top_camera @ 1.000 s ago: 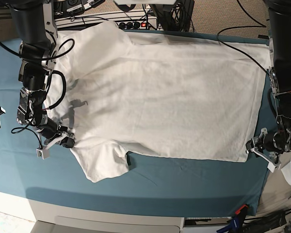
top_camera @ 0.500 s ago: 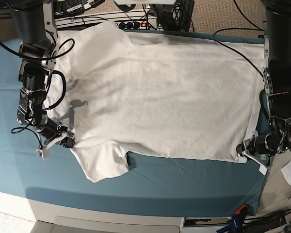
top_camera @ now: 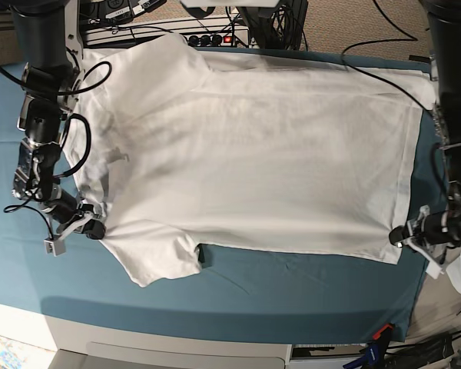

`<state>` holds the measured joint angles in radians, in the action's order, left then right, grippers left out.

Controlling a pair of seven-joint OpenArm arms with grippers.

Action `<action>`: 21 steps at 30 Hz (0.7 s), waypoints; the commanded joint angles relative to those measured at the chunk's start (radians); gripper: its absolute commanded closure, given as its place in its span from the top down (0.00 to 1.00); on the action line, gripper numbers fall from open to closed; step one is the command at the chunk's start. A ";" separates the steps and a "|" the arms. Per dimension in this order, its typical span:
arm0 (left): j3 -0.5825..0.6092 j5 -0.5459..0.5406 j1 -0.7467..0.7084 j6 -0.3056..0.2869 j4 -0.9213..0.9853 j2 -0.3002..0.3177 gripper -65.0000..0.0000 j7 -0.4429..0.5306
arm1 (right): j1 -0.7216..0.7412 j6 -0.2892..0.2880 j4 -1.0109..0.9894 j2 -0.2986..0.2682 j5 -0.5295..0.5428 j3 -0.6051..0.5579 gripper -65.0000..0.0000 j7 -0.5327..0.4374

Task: Fold the T-shirt properly
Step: 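Grasp the long edge with both grippers and fold it over lengthwise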

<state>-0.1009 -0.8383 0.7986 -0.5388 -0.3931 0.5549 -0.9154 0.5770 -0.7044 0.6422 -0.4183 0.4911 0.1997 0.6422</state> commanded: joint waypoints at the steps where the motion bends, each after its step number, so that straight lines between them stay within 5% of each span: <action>1: -0.003 -0.051 0.035 -0.029 -0.018 0.037 0.00 -0.014 | 0.034 0.006 0.032 -0.035 0.048 0.004 0.00 -0.011; 6: -0.003 -0.296 0.035 -0.151 -0.018 0.111 0.00 -0.215 | 0.026 0.006 0.097 -0.070 0.193 0.004 0.00 0.137; 12: -0.003 -0.587 0.029 -0.159 -0.018 0.175 0.00 -0.481 | -0.105 0.006 0.304 -0.092 0.277 0.005 0.00 0.230; 21: -0.003 -0.645 -0.082 -0.159 -0.024 0.230 0.00 -0.481 | -0.435 0.006 0.756 -0.092 0.276 0.021 0.00 0.329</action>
<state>-0.0994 -1.4559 0.6842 -0.6933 -0.4019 0.7578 -1.4082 0.1219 -0.6971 1.3869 -0.4847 0.7536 0.2092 0.9905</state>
